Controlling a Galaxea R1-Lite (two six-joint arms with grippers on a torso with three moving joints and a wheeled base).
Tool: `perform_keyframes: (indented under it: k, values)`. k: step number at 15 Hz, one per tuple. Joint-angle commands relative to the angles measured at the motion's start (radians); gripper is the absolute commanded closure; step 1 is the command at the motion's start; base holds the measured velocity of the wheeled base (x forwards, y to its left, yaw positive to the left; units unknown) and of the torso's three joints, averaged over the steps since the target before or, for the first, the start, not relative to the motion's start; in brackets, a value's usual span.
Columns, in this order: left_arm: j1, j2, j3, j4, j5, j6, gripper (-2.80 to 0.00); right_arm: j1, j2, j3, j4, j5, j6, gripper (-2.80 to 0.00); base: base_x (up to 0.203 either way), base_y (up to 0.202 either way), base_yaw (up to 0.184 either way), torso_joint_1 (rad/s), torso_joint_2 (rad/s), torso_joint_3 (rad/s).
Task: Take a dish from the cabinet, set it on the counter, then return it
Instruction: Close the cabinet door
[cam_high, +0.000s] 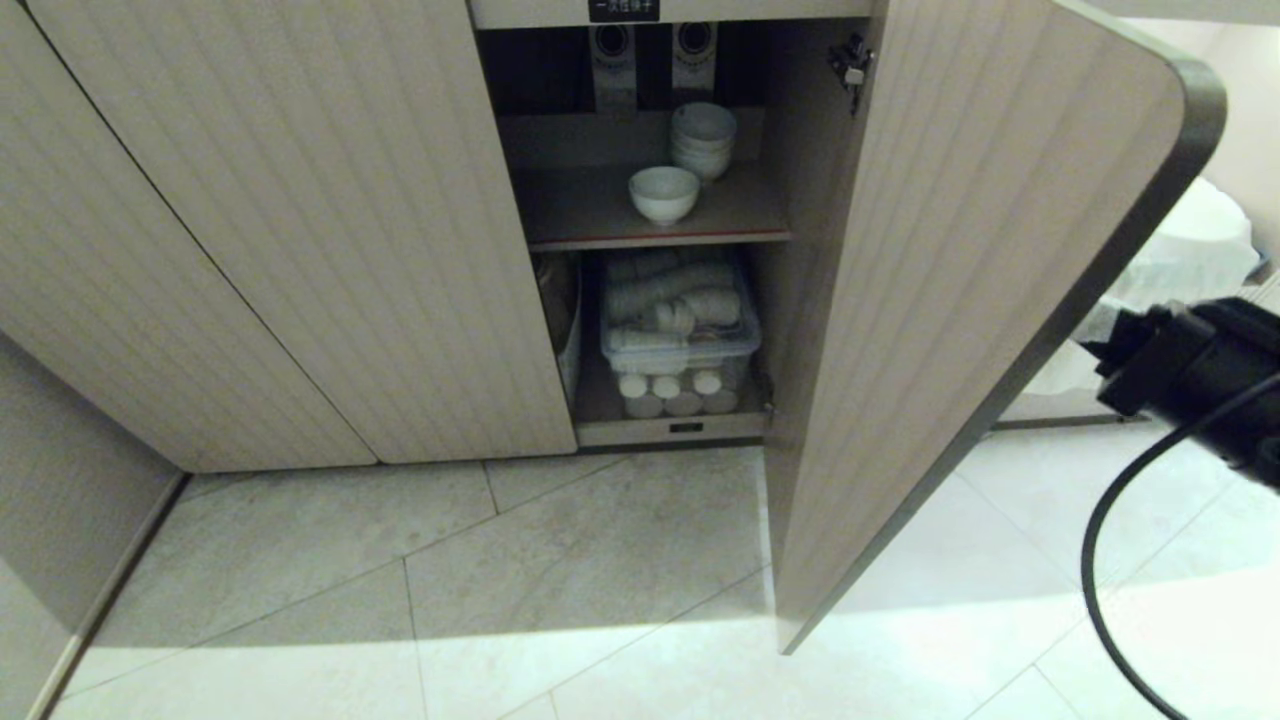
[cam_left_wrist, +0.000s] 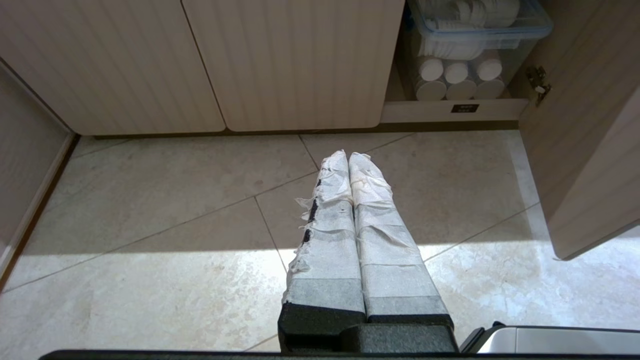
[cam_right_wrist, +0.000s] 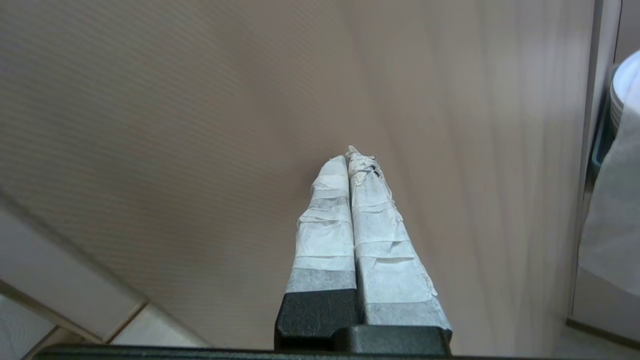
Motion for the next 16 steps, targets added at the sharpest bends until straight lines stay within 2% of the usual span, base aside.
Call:
perform_keyframes:
  k: [1, 11, 16]
  values:
    - [0.0, 0.0, 0.0, 0.0, 0.001, -0.001, 0.0, 0.003, 0.051, -0.049, -0.007, 0.003, 0.003, 0.0, 0.0, 0.0, 0.0, 0.0, 0.0, 0.0]
    - [0.0, 0.0, 0.0, 0.0, 0.001, -0.001, 0.0, 0.005, 0.136, -0.074, -0.061, 0.012, 0.006, 0.0, 0.0, 0.0, 0.0, 0.0, 0.0, 0.0]
    - [0.0, 0.0, 0.0, 0.0, 0.001, -0.001, 0.0, 0.011, 0.201, -0.174, -0.061, 0.012, 0.006, 0.0, 0.0, 0.0, 0.0, 0.0, 0.0, 0.0]
